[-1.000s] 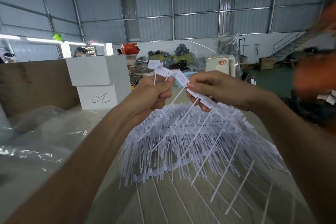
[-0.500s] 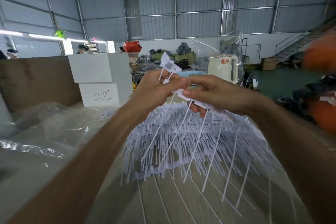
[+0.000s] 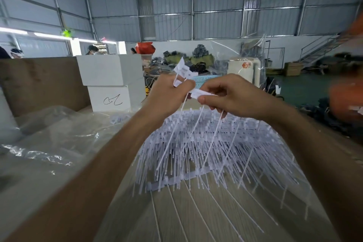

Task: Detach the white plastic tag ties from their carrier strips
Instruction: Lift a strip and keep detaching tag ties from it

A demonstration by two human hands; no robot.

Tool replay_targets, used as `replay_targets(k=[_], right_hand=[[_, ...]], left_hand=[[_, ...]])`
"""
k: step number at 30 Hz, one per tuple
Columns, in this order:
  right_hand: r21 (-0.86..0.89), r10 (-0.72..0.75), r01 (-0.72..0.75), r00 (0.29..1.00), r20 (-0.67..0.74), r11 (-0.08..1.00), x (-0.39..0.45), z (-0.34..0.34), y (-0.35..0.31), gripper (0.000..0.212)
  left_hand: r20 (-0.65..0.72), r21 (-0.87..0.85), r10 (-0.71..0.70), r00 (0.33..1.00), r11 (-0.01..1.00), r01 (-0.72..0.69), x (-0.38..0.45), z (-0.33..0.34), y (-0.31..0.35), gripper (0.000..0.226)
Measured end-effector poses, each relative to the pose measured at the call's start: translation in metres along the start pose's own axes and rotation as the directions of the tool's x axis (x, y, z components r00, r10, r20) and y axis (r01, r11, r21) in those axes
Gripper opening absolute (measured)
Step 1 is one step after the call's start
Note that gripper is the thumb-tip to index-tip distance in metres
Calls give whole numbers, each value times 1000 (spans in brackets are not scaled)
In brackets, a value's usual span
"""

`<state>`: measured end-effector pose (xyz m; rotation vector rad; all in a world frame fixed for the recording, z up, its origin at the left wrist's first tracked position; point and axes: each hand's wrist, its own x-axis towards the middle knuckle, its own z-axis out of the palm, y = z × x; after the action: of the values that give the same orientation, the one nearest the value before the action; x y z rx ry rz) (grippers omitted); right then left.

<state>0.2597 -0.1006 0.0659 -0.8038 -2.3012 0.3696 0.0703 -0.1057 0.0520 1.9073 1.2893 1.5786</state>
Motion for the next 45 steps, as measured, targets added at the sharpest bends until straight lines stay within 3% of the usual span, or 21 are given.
replay_targets(k=[4, 8, 12, 17, 20, 23, 26, 32, 35, 42, 45], right_hand=[[-329, -107, 90, 994, -34, 940, 3, -1, -5, 18], [-449, -94, 81, 996, -6, 890, 3, -1, -12, 12], [-351, -105, 100, 995, 6, 931, 2, -4, -15, 14], [-32, 15, -13, 998, 64, 999, -2, -13, -7, 17], [99, -3, -6, 997, 83, 995, -8, -20, -6, 21], [142, -11, 0, 997, 76, 990, -9, -23, -9, 18], [72, 4, -7, 999, 39, 997, -5, -21, -12, 14], [-64, 50, -54, 997, -65, 996, 1, -17, -12, 15], [-91, 102, -107, 993, -61, 990, 0, -17, -8, 17], [-226, 134, -166, 980, -149, 960, 2, -15, -9, 11], [-259, 135, -166, 982, -136, 951, 2, -14, -13, 12]], left_hand=[[100, -174, -177, 979, 966, 193, 0, -2, 1, 32], [225, -32, -186, 957, 980, 198, 2, -13, 4, 33], [371, -58, -194, 908, 971, 231, 1, -25, 7, 44], [558, -96, -81, 826, 982, 161, -6, -28, 10, 22], [549, -63, -7, 836, 997, 50, -6, -26, 14, 33], [559, -82, 13, 829, 996, 40, -6, -28, 14, 22], [547, -141, -18, 837, 983, 114, -5, -25, 14, 25], [344, -131, -103, 933, 979, 156, 0, -18, 13, 25], [348, -140, -131, 928, 972, 190, 1, -18, 12, 26], [218, 229, -175, 960, 966, 124, -2, -10, 4, 52], [122, 337, -153, 981, 936, 104, 0, -7, 6, 47]])
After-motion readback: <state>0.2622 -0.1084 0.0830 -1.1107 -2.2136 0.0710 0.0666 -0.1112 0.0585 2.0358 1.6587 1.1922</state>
